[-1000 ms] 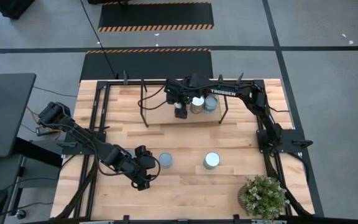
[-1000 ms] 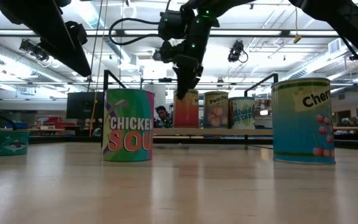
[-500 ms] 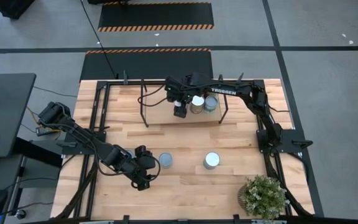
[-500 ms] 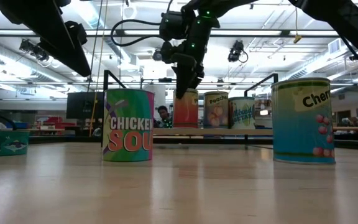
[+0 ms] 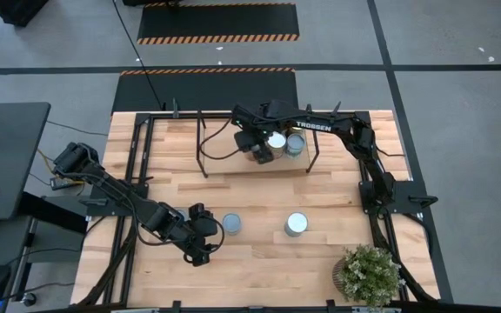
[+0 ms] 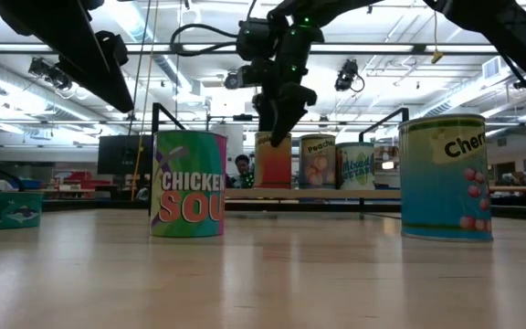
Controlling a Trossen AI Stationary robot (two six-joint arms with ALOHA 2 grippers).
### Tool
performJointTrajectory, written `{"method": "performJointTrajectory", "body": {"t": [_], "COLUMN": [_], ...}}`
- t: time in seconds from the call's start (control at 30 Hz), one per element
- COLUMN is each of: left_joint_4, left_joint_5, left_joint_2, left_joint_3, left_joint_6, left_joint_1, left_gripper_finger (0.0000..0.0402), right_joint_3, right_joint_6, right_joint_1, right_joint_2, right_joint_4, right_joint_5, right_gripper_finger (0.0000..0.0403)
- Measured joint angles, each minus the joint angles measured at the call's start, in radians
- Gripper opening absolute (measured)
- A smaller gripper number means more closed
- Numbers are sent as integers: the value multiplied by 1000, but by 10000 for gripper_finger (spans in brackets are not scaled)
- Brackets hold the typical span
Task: Pick and place cans onto a shelf
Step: Put the canned pineapple on the shelf
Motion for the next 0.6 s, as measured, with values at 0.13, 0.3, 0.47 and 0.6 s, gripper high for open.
{"method": "performJointTrajectory", "body": {"t": [0.13, 0.3, 0.47, 0.6], "left_joint_4": [0, 0, 0, 0], "left_joint_5": [0, 0, 0, 0], "left_joint_2": [0, 0, 0, 0], "left_joint_3": [0, 0, 0, 0], "left_joint_6": [0, -11, -16, -18], "left_joint_1": [0, 0, 0, 0], "left_gripper_finger": [288, 288, 288, 288], "right_joint_3": [0, -1, -2, 1], "right_joint_6": [-77, -73, 4, 101], "right_joint_1": [0, 5, 24, 41], "right_joint_2": [0, 2, 4, 4], "right_joint_4": [7, 13, 21, 18], "right_joint_5": [17, 29, 54, 82], "right_gripper_finger": [343, 369, 395, 392]}}
